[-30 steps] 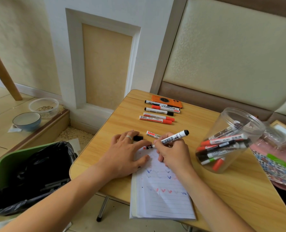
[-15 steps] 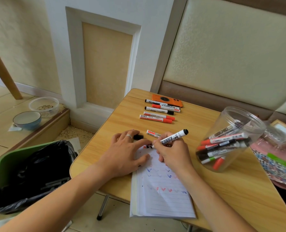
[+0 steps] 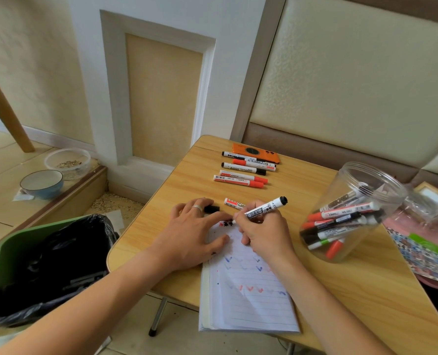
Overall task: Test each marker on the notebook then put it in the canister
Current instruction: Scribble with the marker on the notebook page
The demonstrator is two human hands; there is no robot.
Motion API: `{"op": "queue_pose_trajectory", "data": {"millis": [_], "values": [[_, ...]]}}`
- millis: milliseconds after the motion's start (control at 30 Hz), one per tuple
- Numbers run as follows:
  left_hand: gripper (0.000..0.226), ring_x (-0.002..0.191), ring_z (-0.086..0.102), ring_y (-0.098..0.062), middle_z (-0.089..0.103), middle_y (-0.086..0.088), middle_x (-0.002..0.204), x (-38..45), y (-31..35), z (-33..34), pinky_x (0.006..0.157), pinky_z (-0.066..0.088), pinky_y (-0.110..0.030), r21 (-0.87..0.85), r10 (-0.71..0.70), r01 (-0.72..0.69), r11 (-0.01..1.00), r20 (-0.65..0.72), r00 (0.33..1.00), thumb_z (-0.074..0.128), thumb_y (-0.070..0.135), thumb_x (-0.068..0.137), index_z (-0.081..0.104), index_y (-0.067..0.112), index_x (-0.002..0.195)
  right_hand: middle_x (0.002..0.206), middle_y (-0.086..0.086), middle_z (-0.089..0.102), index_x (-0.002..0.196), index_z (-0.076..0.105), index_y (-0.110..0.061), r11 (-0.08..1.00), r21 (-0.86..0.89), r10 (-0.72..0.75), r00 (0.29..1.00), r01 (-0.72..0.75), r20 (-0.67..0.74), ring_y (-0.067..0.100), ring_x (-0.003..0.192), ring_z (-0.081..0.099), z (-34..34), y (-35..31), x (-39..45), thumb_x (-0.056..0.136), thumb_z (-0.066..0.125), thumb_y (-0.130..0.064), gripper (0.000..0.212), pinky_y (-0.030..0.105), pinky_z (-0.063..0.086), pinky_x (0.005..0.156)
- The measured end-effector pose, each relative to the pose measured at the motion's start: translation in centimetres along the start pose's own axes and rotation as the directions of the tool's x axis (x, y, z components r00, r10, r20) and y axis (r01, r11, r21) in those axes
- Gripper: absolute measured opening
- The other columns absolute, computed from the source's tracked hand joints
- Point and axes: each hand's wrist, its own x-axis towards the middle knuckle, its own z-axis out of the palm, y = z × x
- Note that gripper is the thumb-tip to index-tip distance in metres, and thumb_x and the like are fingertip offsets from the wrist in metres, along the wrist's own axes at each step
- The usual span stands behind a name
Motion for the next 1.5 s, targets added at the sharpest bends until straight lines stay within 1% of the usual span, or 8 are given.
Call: {"op": "queue_pose_trajectory", "data": {"millis": [367,633,700,800,967,1133,1300,1500], "values": [[0.052,0.147,0.016,-0.015,0.026,0.004,0.157,0.1,0.0,0.1,0.119,0.003,-0.039,0.004,0.002,-0.002,1.0,-0.002,1.0,0.037,0.069,0.094,0.035,0.054,0.143,0.06,0.007,0.064,0.09,0.066,-0.009,1.0,0.025,0.02,0.999,-0.019,-0.033,0.013,0.047,0.059,-0.1,-0.2,-0.2,0.095,0.071,-0.021,0.014,0.023,0.04,0.042],[0.073,0.146,0.021,-0.012,0.031,0.007,0.155,0.2,-0.1,0.3,0.119,0.009,-0.037,-0.038,-0.038,0.036,0.999,-0.058,0.998,0.017,0.078,0.084,0.04,0.043,0.144,0.058,0.006,0.061,0.089,0.066,-0.003,1.0,0.028,0.008,1.0,-0.008,0.019,0.014,0.047,0.055,0.0,-0.4,-0.3,0.094,0.072,-0.016,0.015,0.021,0.041,0.043],[0.066,0.143,0.025,-0.011,0.036,0.007,0.152,0.3,0.0,0.2,0.117,0.012,-0.036,-0.072,-0.063,0.056,0.996,-0.091,0.994,0.018,0.071,0.091,0.046,0.038,0.142,0.059,0.008,0.062,0.089,0.066,-0.002,1.0,0.028,0.002,1.0,-0.002,0.022,0.016,0.049,0.056,0.0,-0.4,-0.4,0.093,0.072,-0.016,0.016,0.023,0.043,0.045],[0.04,0.134,0.038,-0.012,0.045,0.007,0.143,0.5,-0.2,0.4,0.11,0.023,-0.034,-0.093,-0.082,0.067,0.993,-0.168,0.982,0.034,0.045,0.104,0.054,0.034,0.136,0.062,0.007,0.063,0.09,0.067,-0.003,0.999,0.051,0.01,1.0,-0.011,0.011,0.014,0.049,0.058,-0.1,-0.5,-0.5,0.094,0.072,-0.018,0.016,0.022,0.043,0.044],[0.023,0.107,0.054,-0.016,0.059,0.006,0.116,0.8,-0.6,0.5,0.09,0.045,-0.033,-0.181,-0.131,0.077,0.98,-0.305,0.943,0.057,0.021,0.099,0.068,0.029,0.117,0.072,0.004,0.068,0.093,0.066,-0.013,0.976,0.201,0.086,0.996,-0.079,-0.025,0.016,0.052,0.06,-0.4,-1.1,-0.5,0.097,0.07,-0.027,0.016,0.022,0.035,0.038],[0.031,0.098,0.053,-0.009,0.063,0.009,0.107,0.4,0.0,-0.4,0.079,0.044,-0.021,-0.249,-0.04,-0.073,0.966,-0.421,0.906,0.066,0.008,0.092,0.064,0.025,0.118,0.075,0.007,0.068,0.092,0.066,-0.01,0.951,0.293,0.095,0.995,-0.095,0.016,0.017,0.052,0.057,0.0,-1.8,-1.2,0.103,0.058,-0.025,0.019,0.023,0.034,0.04],[0.039,0.094,0.054,0.009,0.066,0.014,0.109,0.0,0.4,-0.5,0.083,0.042,-0.006,-0.334,0.002,-0.137,0.932,-0.374,0.927,0.065,0.008,0.094,0.053,0.027,0.127,0.072,0.006,0.07,0.095,0.06,-0.012,0.923,0.376,0.083,0.997,-0.079,0.005,0.017,0.05,0.057,0.8,-1.9,-1.7,0.102,0.06,-0.019,0.01,0.024,0.031,0.041],[0.039,0.095,0.058,0.003,0.068,0.011,0.111,0.0,0.5,-0.4,0.084,0.052,-0.02,-0.342,0.015,-0.161,0.926,-0.392,0.92,0.066,0.01,0.094,0.05,0.025,0.127,0.08,0.01,0.076,0.093,0.061,-0.013,0.938,0.344,0.022,0.999,-0.032,0.035,0.021,0.053,0.056,0.9,-1.4,-1.7,0.102,0.063,-0.022,0.013,0.023,0.033,0.041]]}}
